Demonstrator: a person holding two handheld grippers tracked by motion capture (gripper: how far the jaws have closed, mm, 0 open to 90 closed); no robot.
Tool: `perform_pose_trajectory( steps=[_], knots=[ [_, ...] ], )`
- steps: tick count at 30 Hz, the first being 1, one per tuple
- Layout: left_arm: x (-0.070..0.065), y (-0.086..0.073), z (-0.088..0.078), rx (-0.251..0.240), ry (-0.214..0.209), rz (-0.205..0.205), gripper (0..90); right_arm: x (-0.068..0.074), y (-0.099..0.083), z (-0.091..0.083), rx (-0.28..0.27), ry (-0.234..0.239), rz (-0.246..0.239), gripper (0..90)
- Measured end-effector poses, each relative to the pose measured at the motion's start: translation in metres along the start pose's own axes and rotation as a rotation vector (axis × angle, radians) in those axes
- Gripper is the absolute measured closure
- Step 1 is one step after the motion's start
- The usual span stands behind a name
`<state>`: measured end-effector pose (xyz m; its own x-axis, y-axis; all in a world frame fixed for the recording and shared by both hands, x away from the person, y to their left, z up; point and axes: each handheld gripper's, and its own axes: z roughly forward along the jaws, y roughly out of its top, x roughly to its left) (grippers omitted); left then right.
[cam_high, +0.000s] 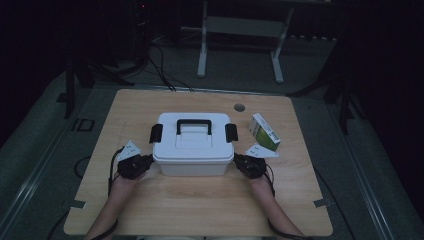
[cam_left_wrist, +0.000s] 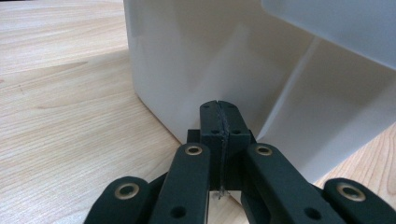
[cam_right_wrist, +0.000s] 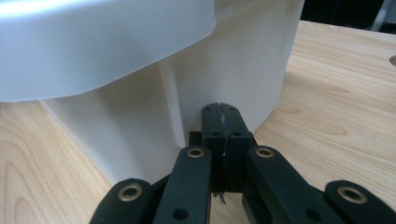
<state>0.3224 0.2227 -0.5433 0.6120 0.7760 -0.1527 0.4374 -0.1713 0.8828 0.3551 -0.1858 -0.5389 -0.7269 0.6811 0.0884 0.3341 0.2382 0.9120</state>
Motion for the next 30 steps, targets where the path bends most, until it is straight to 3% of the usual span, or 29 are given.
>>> perform_pose_trajectory(
  steps=[19, 30],
  knots=[
    [-0.022, -0.003, -0.003, 0.022, -0.024, 0.018, 90.0, 0.008, -0.011, -0.028, 0.013, 0.003, 0.003, 90.0],
    [-0.043, -0.01, -0.006, 0.016, -0.073, 0.02, 90.0, 0.007, -0.021, -0.05, 0.011, 0.002, 0.032, 90.0]
  ],
)
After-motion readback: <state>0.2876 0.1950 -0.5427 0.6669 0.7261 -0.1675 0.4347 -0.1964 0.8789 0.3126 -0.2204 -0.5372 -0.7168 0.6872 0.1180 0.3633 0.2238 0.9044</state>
